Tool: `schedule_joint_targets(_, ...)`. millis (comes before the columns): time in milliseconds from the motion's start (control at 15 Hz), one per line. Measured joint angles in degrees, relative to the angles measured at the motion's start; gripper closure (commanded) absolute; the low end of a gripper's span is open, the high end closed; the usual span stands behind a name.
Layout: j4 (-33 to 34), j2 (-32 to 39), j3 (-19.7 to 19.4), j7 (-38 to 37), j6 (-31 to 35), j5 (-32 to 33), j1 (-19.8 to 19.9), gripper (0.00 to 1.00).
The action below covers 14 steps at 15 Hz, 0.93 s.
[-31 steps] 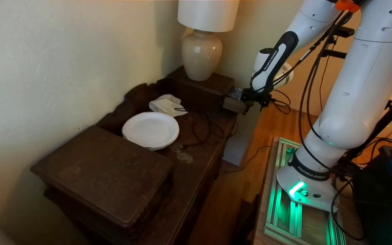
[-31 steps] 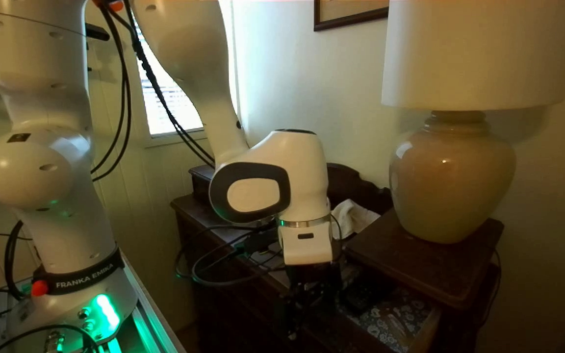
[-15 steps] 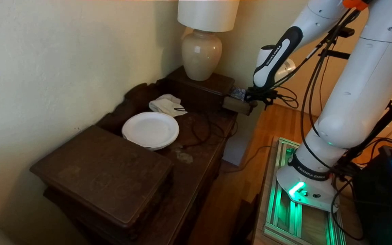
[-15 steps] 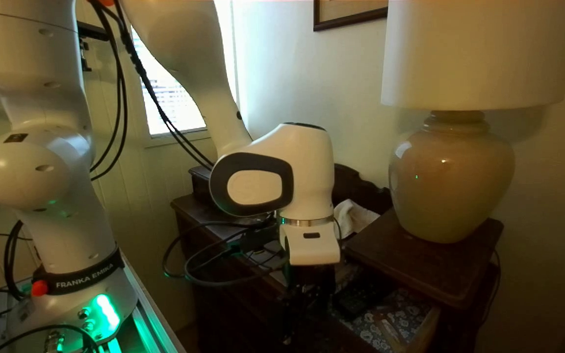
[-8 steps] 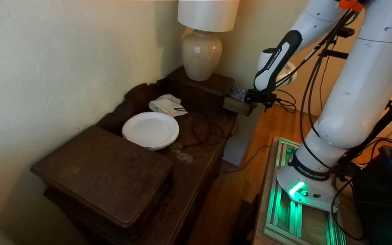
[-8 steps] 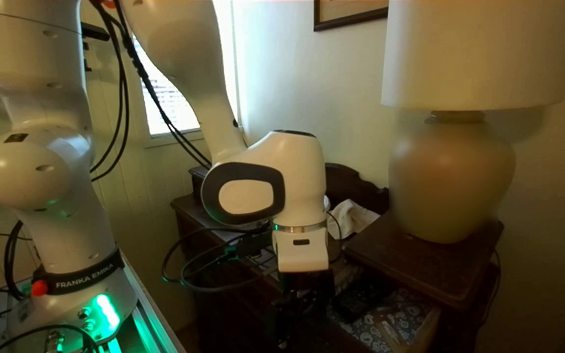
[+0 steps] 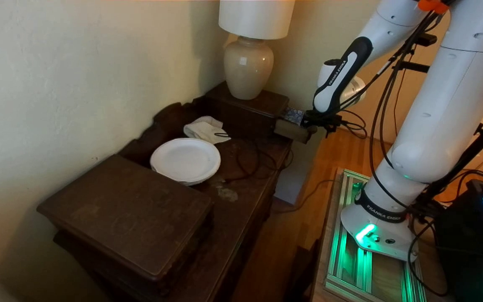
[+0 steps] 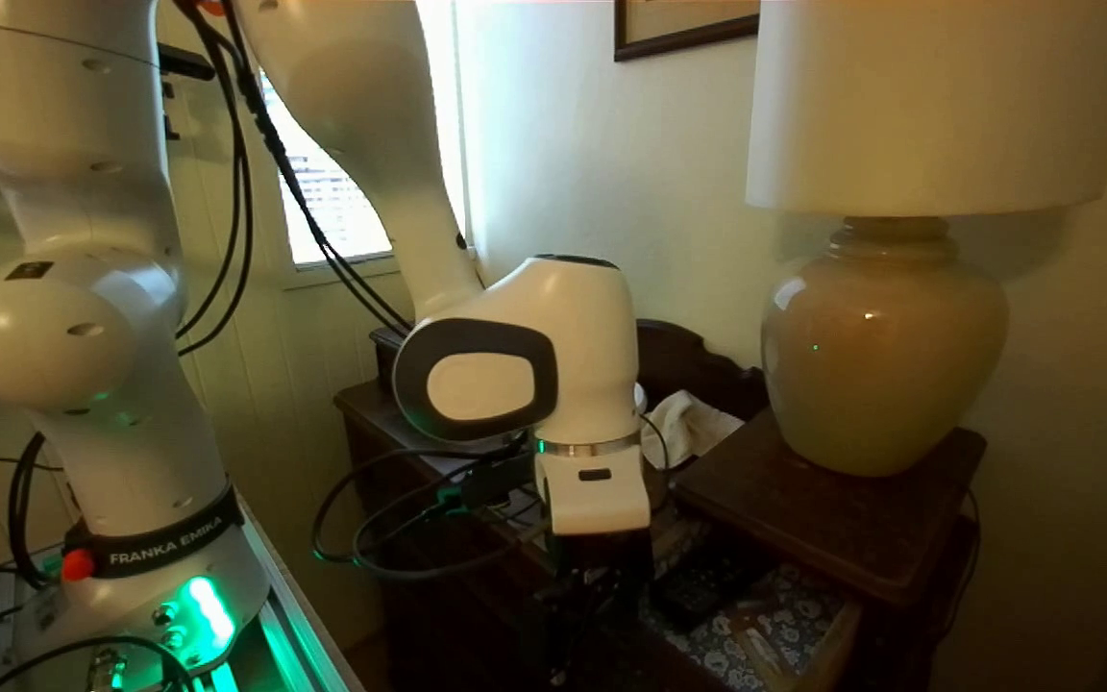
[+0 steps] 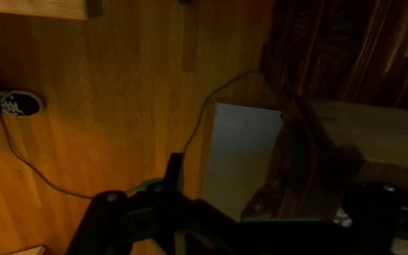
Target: Open the topmost drawer on the right.
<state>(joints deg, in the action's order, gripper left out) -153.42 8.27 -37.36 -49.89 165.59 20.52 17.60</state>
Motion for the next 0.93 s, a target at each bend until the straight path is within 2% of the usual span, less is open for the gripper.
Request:
schedule_joint_targets(600, 0.53, 0.33, 0.32, 2.20, -0.30, 0.56, 0.41, 0.00)
schedule_joint_targets(933, 0.49, 0.54, -3.84, -8.11, -0.31, 8.24, -3.64, 0.00)
